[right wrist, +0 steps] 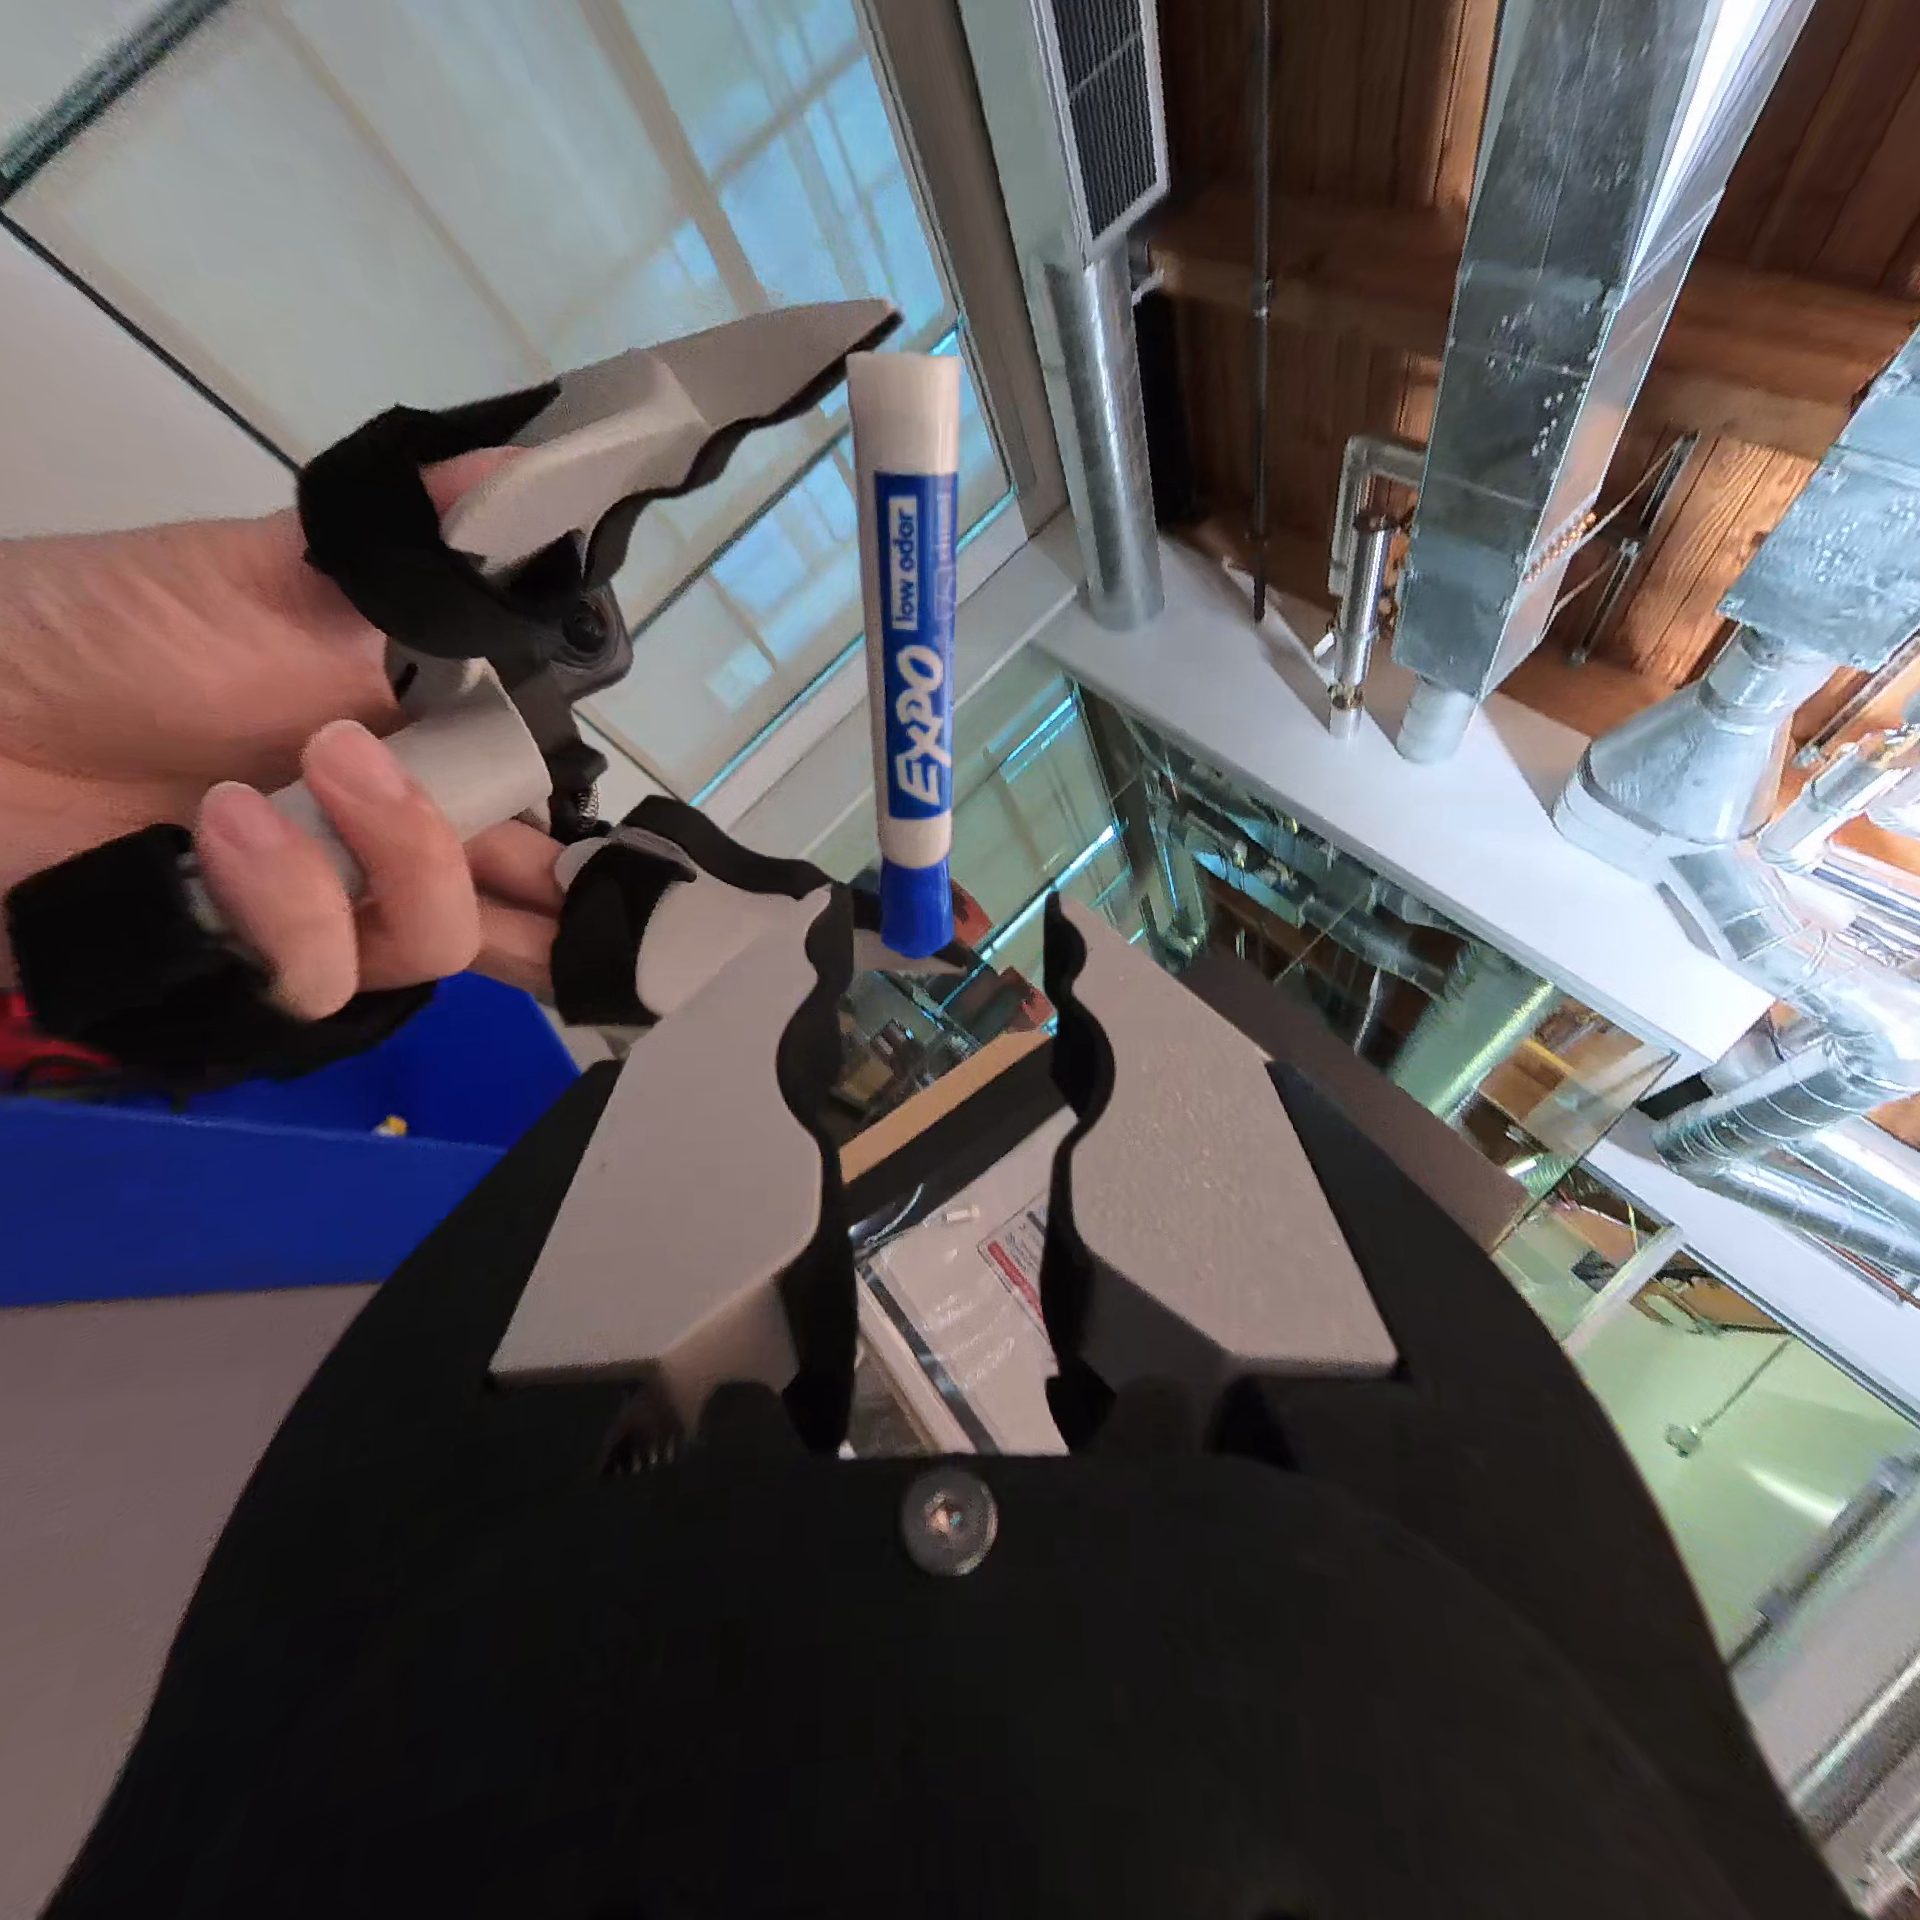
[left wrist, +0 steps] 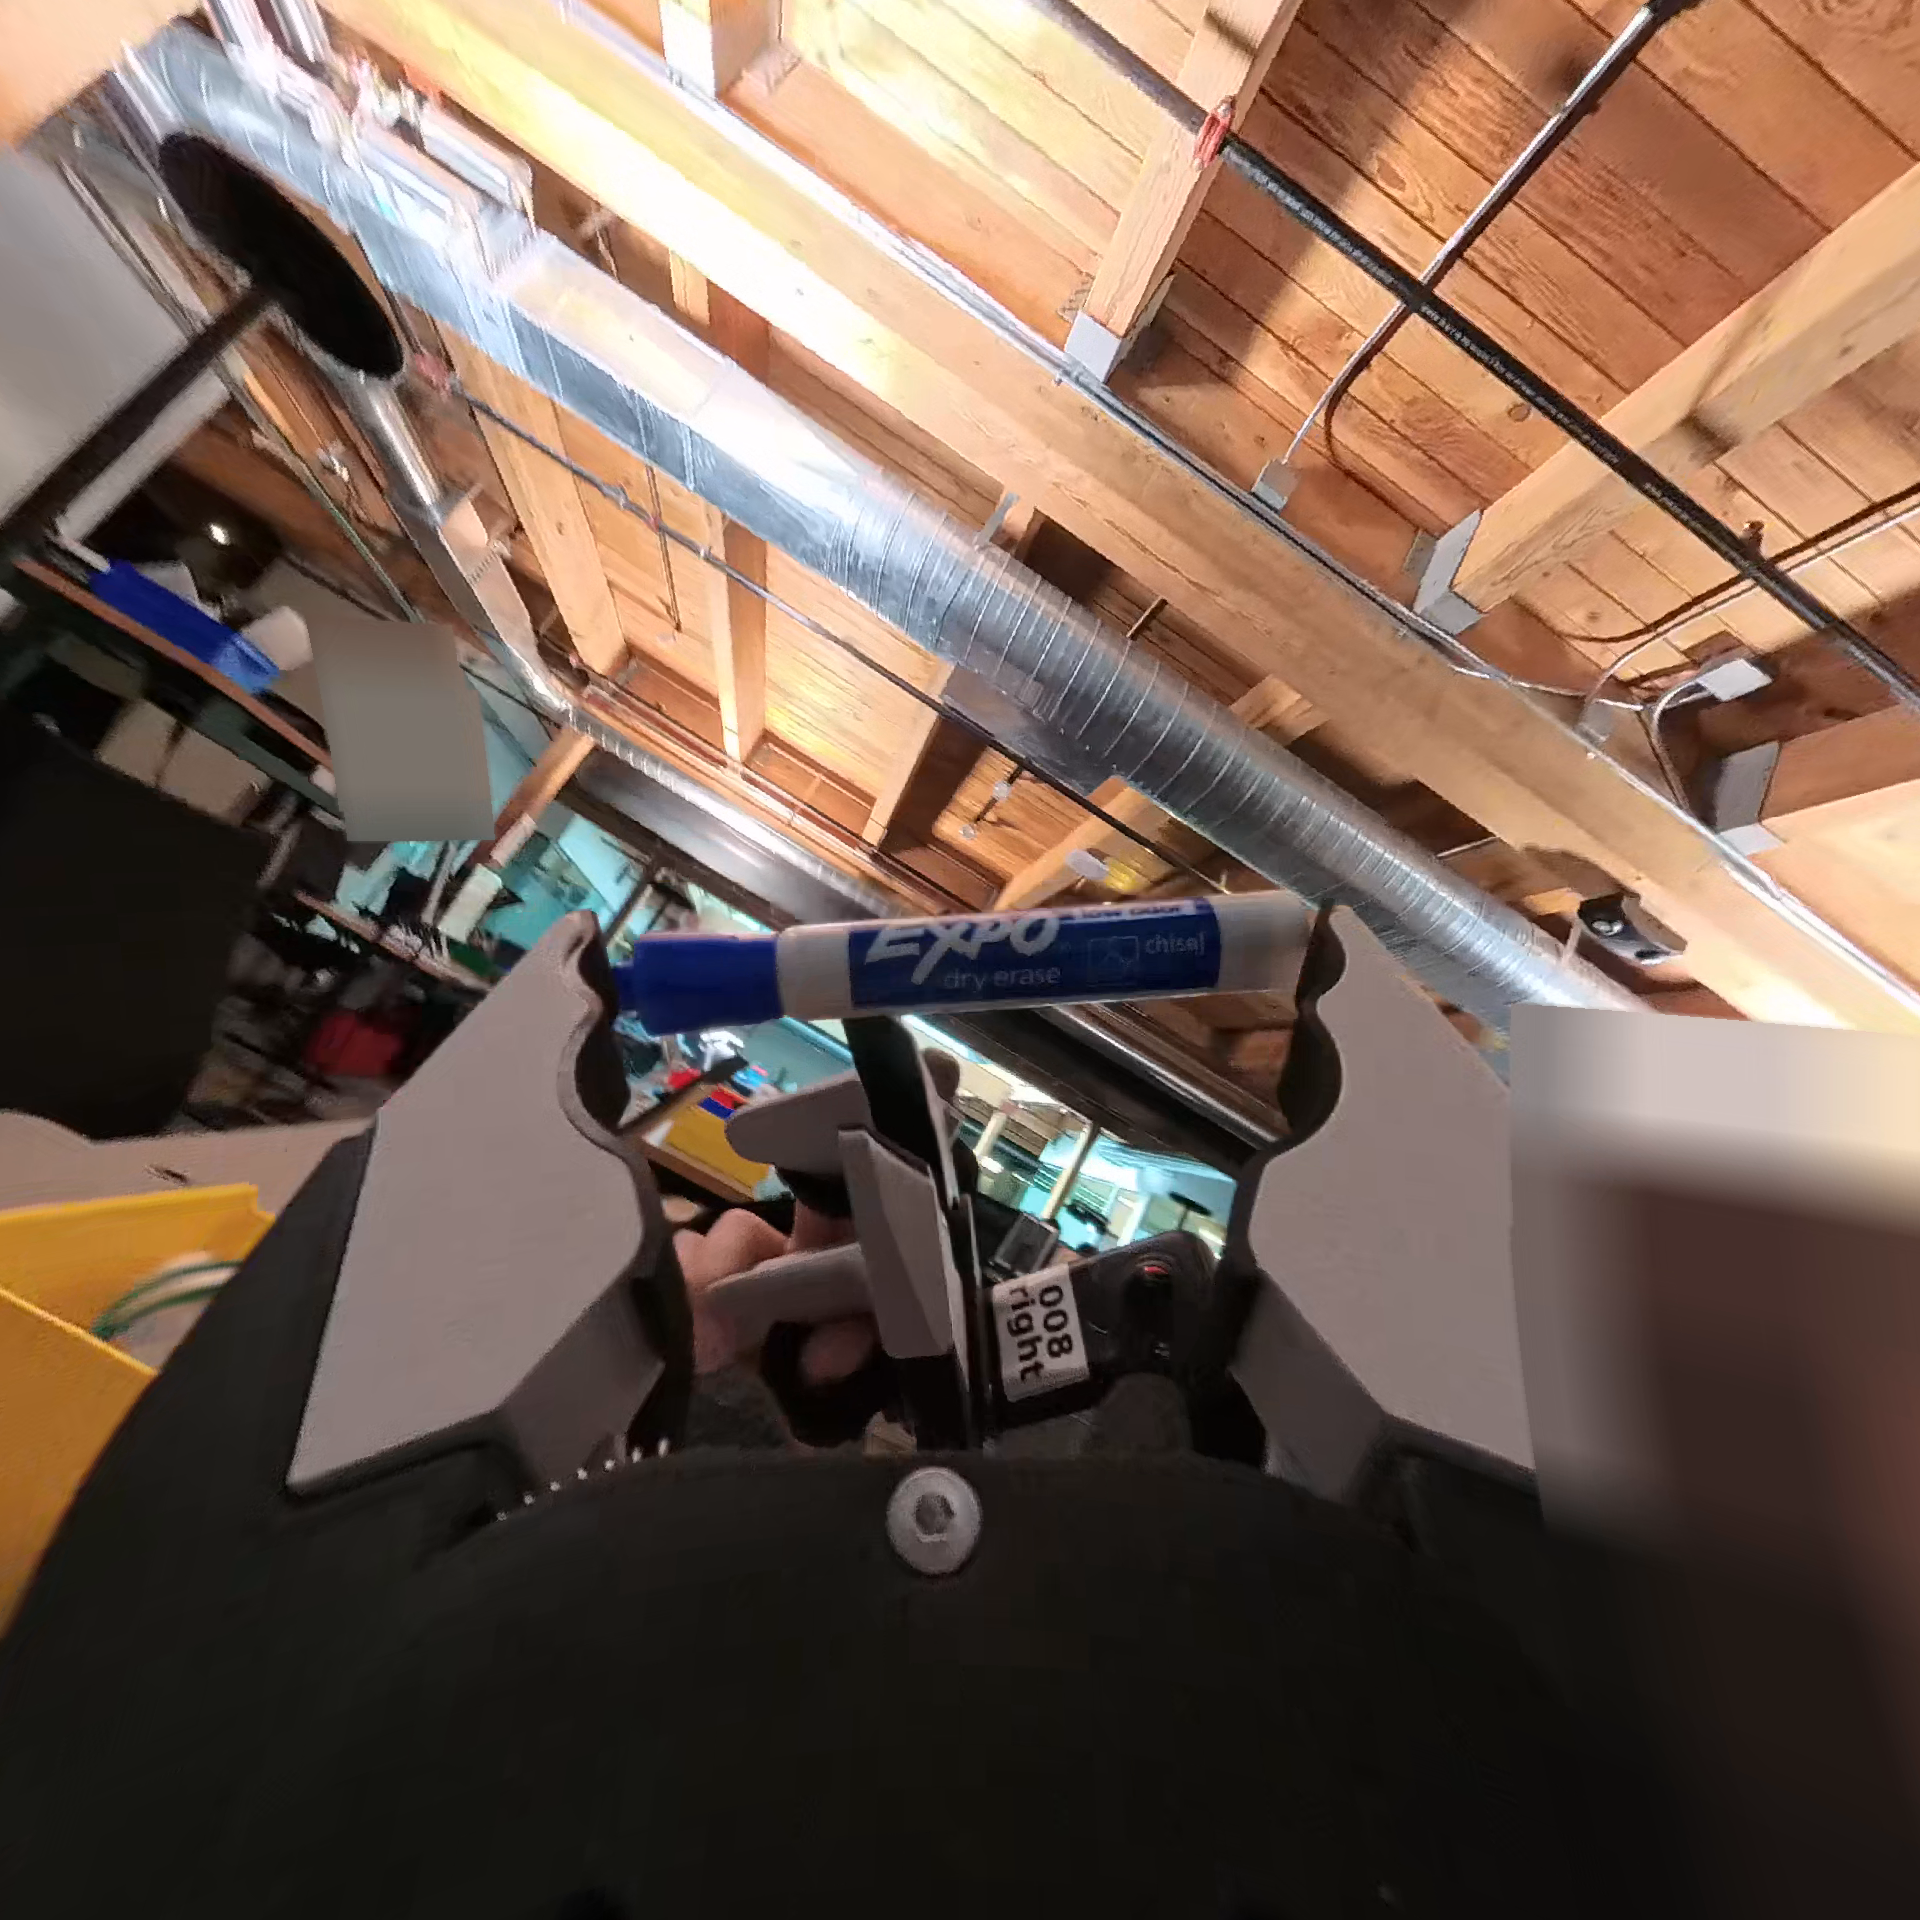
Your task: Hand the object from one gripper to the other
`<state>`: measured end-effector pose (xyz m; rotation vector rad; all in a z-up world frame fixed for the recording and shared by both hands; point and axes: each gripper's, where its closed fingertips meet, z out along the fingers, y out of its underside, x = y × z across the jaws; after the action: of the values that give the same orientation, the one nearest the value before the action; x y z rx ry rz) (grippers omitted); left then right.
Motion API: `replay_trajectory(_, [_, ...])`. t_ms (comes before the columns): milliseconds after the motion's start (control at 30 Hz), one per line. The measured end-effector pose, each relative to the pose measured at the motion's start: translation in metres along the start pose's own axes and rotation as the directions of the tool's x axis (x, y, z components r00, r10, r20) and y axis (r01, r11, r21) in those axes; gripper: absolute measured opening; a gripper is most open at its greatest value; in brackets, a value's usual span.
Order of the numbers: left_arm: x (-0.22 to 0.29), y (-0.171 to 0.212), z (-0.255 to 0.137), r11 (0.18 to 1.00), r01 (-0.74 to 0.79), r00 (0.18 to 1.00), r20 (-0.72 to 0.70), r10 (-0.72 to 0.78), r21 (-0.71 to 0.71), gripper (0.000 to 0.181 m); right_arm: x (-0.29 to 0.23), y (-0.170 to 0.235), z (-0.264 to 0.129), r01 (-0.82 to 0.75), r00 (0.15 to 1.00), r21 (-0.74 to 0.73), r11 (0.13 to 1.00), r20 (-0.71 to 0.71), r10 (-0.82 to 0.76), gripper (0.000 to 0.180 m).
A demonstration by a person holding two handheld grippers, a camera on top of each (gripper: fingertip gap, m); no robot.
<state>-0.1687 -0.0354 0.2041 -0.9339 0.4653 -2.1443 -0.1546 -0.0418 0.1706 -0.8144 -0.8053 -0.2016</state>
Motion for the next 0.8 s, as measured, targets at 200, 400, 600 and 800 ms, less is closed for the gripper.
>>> replay_trajectory(200, [-0.018, 0.019, -0.002, 0.982, 0.188, 0.981, -0.050, -0.186, 0.018, 0.039, -0.013, 0.015, 0.004, -0.022, 0.998, -0.056, 0.998, 0.058, 0.026, 0.013])
replay_trajectory(400, [-0.046, 0.023, -0.006, 0.989, 0.141, 0.984, 0.102, -0.145, 0.038, 0.050, -0.038, 0.045, 0.009, 0.064, 0.980, -0.234, 0.970, 0.197, -0.017, 0.000])
replay_trajectory(600, [-0.029, -0.017, -0.017, 0.993, -0.116, 0.982, 0.154, 0.111, 0.018, 0.053, -0.025, 0.094, 0.004, -0.038, 0.974, -0.422, 0.906, 0.188, 0.129, 0.000])
replay_trajectory(800, [-0.009, -0.046, -0.025, 0.968, -0.250, 0.958, 0.156, 0.242, 0.035, 0.052, -0.037, 0.153, -0.011, -0.180, 0.901, -0.623, 0.761, 0.206, 0.382, 0.002])
